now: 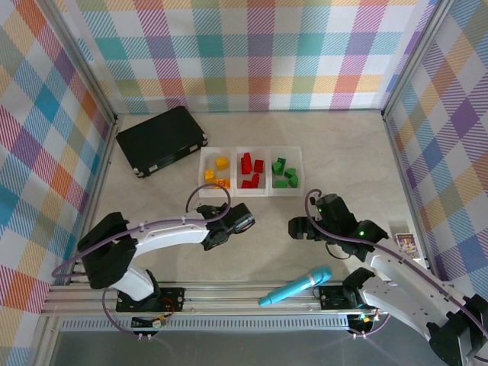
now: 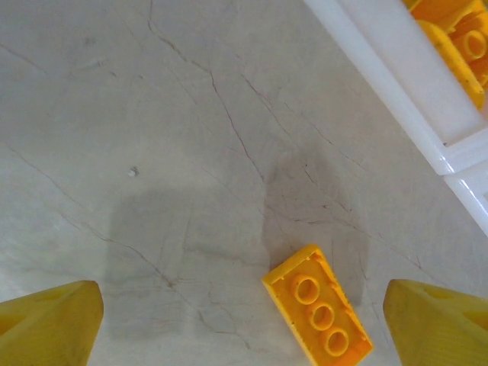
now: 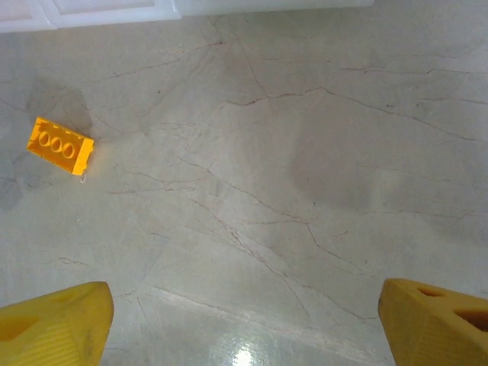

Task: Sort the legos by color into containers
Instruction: Pick up the lego from the center of the table.

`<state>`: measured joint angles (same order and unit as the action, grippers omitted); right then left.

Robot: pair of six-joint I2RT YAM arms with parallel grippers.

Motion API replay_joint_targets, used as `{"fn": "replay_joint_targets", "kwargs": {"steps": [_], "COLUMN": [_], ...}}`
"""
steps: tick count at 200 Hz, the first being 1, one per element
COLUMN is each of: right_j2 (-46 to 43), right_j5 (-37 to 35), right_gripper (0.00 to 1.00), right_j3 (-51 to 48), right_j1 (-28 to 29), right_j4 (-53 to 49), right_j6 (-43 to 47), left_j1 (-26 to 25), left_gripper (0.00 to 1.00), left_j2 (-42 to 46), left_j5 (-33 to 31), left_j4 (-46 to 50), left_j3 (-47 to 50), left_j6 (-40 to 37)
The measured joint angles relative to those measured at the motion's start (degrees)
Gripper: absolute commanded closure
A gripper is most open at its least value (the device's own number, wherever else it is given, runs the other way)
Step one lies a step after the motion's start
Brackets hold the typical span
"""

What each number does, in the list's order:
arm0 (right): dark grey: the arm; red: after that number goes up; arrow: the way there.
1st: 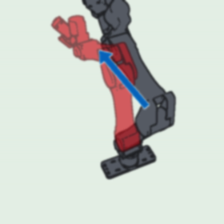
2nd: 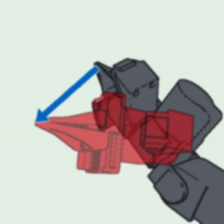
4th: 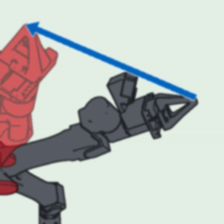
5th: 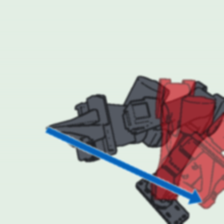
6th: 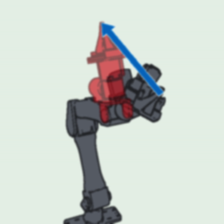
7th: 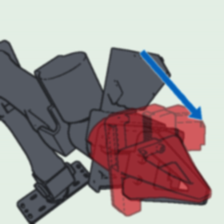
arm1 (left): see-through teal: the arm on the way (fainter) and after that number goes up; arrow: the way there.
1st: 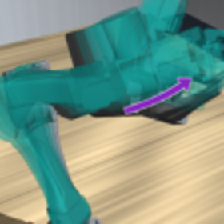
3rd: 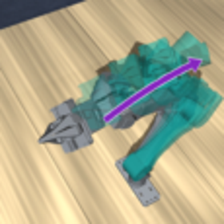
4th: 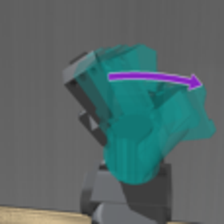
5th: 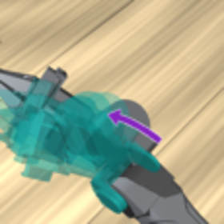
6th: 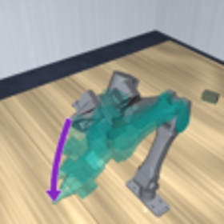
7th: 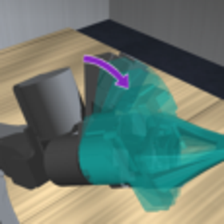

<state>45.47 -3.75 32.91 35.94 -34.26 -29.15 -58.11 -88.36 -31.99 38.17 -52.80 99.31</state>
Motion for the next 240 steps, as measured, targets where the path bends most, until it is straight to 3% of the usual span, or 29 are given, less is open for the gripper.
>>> {"fn": "replay_joint_targets", "kwargs": {"steps": [61,121,183,240], "right_j2": [-1.05,-4.02,-5.16,-6.32], "right_j5": [2.38,2.54,2.32,2.29], "right_gripper": [0.1,0.1,0.1,0.1], "right_j3": [-2.08,-2.19,-2.19,-2.19], "right_j1": [0.0,0.0,0.0,0.0], "right_j4": [1.25,1.01,-0.35,-0.33], "right_j6": [-0.24,-0.13,0.0,-0.04], "left_j1": [0.0,0.02,0.11,-0.5], "left_gripper": [0.08,0.12,0.28,0.58], "left_j2": [-12.52,-17.09,-22.32,-26.34], "left_j5": [2.56,4.66,4.42,3.85], "left_j4": [-4.74,-7.02,1.75,8.96], "left_j3": [-10.78,-11.89,-18.51,-22.62], "left_j6": [4.94,7.87,6.84,3.93]}}
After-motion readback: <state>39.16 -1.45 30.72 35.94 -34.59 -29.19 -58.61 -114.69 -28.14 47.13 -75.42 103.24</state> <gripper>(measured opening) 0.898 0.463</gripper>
